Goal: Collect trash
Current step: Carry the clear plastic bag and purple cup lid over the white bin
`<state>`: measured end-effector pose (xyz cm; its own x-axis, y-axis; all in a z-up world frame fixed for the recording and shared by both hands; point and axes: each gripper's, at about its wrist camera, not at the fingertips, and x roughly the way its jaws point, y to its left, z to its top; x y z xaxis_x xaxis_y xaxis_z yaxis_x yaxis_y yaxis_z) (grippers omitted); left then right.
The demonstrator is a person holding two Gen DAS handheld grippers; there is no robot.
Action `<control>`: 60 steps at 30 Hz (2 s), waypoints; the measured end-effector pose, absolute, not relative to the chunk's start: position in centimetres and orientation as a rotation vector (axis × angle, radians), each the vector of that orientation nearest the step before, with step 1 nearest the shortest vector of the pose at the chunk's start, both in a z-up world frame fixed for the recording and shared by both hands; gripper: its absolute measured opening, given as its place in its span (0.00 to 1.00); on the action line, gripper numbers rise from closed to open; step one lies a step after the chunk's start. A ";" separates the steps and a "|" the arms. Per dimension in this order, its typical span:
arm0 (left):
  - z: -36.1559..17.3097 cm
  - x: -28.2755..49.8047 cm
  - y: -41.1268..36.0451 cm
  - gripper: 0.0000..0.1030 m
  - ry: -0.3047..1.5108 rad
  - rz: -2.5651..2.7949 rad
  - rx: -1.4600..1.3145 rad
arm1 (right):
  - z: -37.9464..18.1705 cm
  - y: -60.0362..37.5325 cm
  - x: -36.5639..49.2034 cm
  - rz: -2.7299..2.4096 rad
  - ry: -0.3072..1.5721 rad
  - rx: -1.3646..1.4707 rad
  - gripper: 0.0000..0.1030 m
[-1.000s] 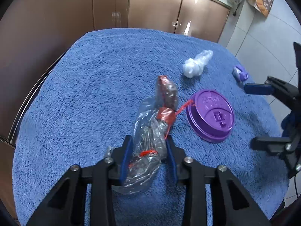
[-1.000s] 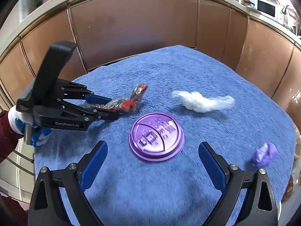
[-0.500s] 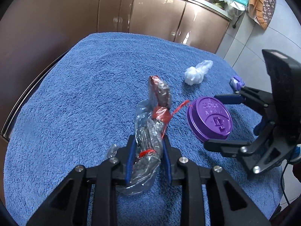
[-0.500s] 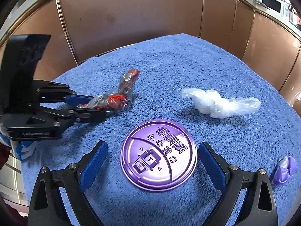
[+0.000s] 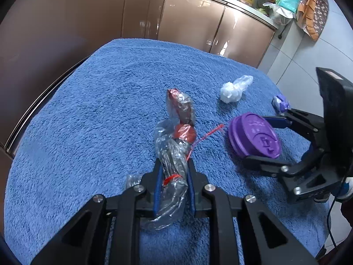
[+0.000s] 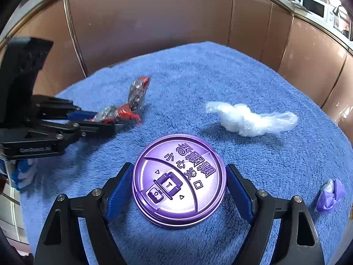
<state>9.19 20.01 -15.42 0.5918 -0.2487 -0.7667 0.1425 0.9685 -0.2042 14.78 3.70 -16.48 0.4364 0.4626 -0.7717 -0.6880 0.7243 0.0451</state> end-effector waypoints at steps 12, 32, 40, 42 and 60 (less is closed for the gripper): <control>-10.4 6.3 17.9 0.17 0.850 -0.218 -0.087 | -11.4 -1.6 10.7 0.732 0.755 -0.170 0.80; -2.9 9.1 -7.5 0.17 0.811 -0.555 0.160 | -9.1 -27.2 7.9 0.334 0.659 0.063 0.80; -5.8 14.9 -23.0 0.17 0.892 -0.703 0.236 | -15.0 -39.6 11.2 0.088 0.754 0.179 0.80; -7.1 16.7 -26.5 0.17 0.924 -0.732 0.234 | -17.0 -42.0 12.4 0.038 0.780 0.209 0.80; -18.7 24.9 -40.4 0.18 1.173 -0.800 0.149 | -30.4 -49.8 16.7 -0.116 0.965 0.305 0.81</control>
<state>24.85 -40.44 -18.67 0.1522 -0.4812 -0.8633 0.6285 0.7213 -0.2913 16.73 -49.77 -30.39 0.5668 0.0382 -0.8230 0.2314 0.9513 0.2035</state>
